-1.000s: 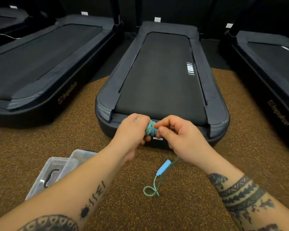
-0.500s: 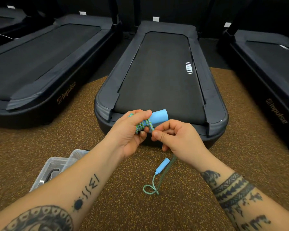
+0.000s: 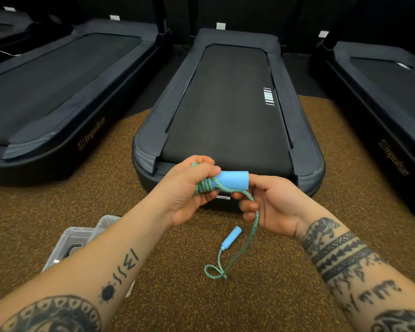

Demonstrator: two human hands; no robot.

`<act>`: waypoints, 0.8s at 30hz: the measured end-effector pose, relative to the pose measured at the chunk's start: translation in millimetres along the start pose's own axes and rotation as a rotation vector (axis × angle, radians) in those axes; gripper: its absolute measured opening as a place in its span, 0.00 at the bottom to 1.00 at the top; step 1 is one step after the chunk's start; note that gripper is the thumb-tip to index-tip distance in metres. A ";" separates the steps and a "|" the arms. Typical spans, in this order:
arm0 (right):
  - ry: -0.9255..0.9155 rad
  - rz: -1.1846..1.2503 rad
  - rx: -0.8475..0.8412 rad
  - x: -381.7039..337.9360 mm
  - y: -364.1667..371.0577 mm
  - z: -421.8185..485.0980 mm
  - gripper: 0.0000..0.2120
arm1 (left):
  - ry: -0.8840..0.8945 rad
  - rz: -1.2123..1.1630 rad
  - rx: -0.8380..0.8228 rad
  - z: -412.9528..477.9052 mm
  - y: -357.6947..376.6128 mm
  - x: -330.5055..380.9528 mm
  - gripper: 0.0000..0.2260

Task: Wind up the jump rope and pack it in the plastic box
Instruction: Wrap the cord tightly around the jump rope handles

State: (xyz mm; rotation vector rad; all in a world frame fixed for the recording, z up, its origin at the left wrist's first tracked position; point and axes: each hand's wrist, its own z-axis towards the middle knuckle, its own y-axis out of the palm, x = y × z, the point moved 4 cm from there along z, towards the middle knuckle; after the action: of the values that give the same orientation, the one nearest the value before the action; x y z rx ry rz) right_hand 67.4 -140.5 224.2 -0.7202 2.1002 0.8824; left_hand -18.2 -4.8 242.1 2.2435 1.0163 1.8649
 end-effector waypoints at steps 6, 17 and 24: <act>0.252 -0.180 -0.120 1.6 -7.4 -6.3 0.15 | 0.042 0.206 -0.084 -3.6 4.1 1.0 0.09; -0.027 -0.094 -0.085 -2.2 -13.0 7.6 0.15 | -0.051 0.219 -0.181 -10.4 4.5 0.5 0.12; -0.340 -0.545 0.132 -21.4 3.2 -5.9 0.04 | -0.185 0.516 -0.168 -8.0 1.9 -12.8 0.12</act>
State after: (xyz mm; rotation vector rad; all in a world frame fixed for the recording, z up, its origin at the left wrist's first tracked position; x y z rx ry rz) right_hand 75.0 -138.6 245.2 -0.9360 1.5335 0.5124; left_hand -25.2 -15.7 234.0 2.6825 0.2524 1.7606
